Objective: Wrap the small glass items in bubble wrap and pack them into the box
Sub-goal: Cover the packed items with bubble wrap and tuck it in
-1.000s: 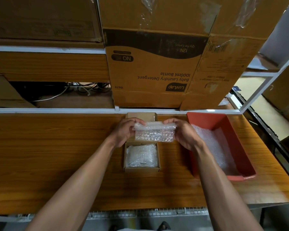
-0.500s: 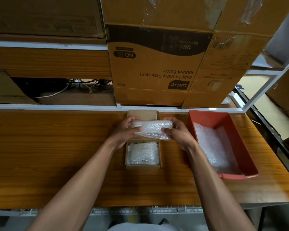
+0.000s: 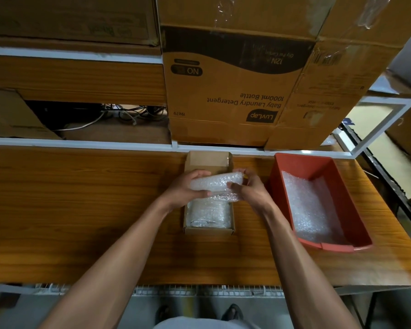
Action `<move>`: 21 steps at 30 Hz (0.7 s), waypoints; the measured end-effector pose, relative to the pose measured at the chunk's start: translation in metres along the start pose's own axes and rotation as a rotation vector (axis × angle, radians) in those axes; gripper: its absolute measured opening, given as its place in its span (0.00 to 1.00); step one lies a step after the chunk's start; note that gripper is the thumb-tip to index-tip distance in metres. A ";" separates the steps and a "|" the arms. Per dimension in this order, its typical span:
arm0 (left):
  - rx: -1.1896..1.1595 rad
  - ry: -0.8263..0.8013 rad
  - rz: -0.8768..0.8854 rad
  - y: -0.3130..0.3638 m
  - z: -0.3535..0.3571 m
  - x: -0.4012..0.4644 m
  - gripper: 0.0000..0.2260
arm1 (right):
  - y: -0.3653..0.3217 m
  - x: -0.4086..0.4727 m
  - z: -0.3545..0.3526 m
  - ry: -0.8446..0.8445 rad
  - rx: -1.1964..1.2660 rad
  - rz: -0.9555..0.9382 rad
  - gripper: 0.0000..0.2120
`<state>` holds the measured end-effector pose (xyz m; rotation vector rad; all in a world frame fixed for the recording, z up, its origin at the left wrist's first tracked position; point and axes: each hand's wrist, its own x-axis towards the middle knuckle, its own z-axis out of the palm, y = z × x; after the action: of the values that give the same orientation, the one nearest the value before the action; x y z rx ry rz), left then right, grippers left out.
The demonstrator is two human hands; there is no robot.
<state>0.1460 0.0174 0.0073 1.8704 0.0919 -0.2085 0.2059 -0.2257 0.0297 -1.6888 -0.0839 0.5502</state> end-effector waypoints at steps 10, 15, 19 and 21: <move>0.088 0.073 -0.042 -0.008 0.011 0.000 0.16 | 0.004 0.001 0.007 -0.082 0.180 0.033 0.32; 0.005 0.058 -0.070 -0.006 0.014 -0.003 0.14 | 0.004 0.004 0.016 0.015 0.057 -0.001 0.31; -0.051 0.077 -0.050 0.001 0.014 0.000 0.12 | -0.008 0.005 0.022 0.001 0.056 -0.031 0.29; -0.121 0.084 -0.059 0.005 0.011 0.001 0.13 | -0.013 0.007 0.023 -0.003 0.079 -0.038 0.29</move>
<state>0.1469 0.0049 0.0086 1.7569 0.2134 -0.1609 0.2058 -0.1994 0.0374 -1.6062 -0.0952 0.5217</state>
